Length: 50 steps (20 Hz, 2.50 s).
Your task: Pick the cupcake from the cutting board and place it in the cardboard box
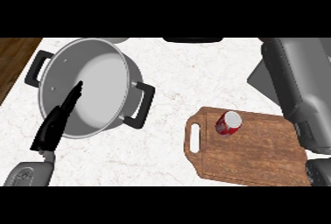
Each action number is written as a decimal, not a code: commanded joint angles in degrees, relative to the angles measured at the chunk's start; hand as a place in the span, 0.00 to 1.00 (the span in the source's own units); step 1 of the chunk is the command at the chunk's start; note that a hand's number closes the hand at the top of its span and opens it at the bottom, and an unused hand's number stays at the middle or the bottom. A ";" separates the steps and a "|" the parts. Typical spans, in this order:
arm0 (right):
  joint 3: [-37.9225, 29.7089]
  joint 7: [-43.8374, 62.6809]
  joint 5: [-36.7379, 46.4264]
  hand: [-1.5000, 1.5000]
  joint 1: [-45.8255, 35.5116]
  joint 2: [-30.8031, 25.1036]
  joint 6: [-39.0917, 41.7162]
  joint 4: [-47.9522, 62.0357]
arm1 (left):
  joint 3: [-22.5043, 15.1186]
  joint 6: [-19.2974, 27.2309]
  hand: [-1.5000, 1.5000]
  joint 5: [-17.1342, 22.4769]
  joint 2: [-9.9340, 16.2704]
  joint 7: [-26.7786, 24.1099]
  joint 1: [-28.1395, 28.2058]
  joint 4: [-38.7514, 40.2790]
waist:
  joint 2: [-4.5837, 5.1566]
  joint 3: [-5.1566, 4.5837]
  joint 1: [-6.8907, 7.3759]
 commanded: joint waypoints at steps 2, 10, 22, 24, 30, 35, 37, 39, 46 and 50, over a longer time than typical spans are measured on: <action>-2.00 2.51 -0.01 1.00 0.24 -4.24 -0.88 -1.86 | -0.62 1.17 0.50 -0.85 -2.41 -0.51 0.64 3.55 | 0.34 -0.72 -0.92; -5.98 -3.58 -4.50 1.00 8.34 -12.05 3.31 -6.32 | -0.96 0.82 0.50 -1.81 -2.82 -1.08 3.05 1.77 | 0.04 -0.71 -1.64; -20.14 -11.61 -19.77 0.00 13.64 -14.83 3.43 4.40 | 1.52 -0.83 0.50 -0.85 -1.94 -2.82 2.26 3.70 | 0.59 -0.65 -0.64; -20.35 -17.88 -20.83 0.00 17.84 -14.14 -2.41 6.32 | -0.41 0.12 0.50 -2.44 -3.57 0.76 -0.03 1.31 | 0.71 -0.59 -0.44; -23.48 -27.74 -26.31 0.00 15.91 -11.07 -19.82 0.47 | -0.27 -0.63 0.50 -1.77 -4.21 1.31 -0.07 1.23 | 0.75 -0.54 -0.26; -30.78 -37.94 -36.46 0.00 17.45 -12.11 -26.99 0.95 | 1.22 -1.42 0.50 -1.55 -2.71 0.21 0.71 1.37 | 0.75 -0.54 -0.17; -32.84 -39.98 -39.44 0.00 17.21 -10.54 -30.52 2.61 | 1.34 -0.98 0.50 -1.86 -3.32 -1.26 -0.54 4.00 | 0.95 -0.57 -0.14; -36.49 -42.26 -43.42 0.00 18.15 -13.00 -31.41 2.12 | 1.84 -1.28 0.50 -1.72 -2.64 -4.33 2.74 4.03 | 0.91 -0.57 -0.27; -42.17 -56.74 -55.30 0.00 25.11 -10.81 -35.31 -2.97 | 3.34 -2.21 0.50 -1.10 -2.41 -1.16 -0.74 4.35 | 0.45 -0.63 -1.20; -45.26 -63.97 -61.37 0.00 29.71 -15.63 -30.75 -3.58 | 1.78 -1.12 0.50 -3.19 -3.51 -2.86 2.24 3.64 | 0.40 -0.63 -1.21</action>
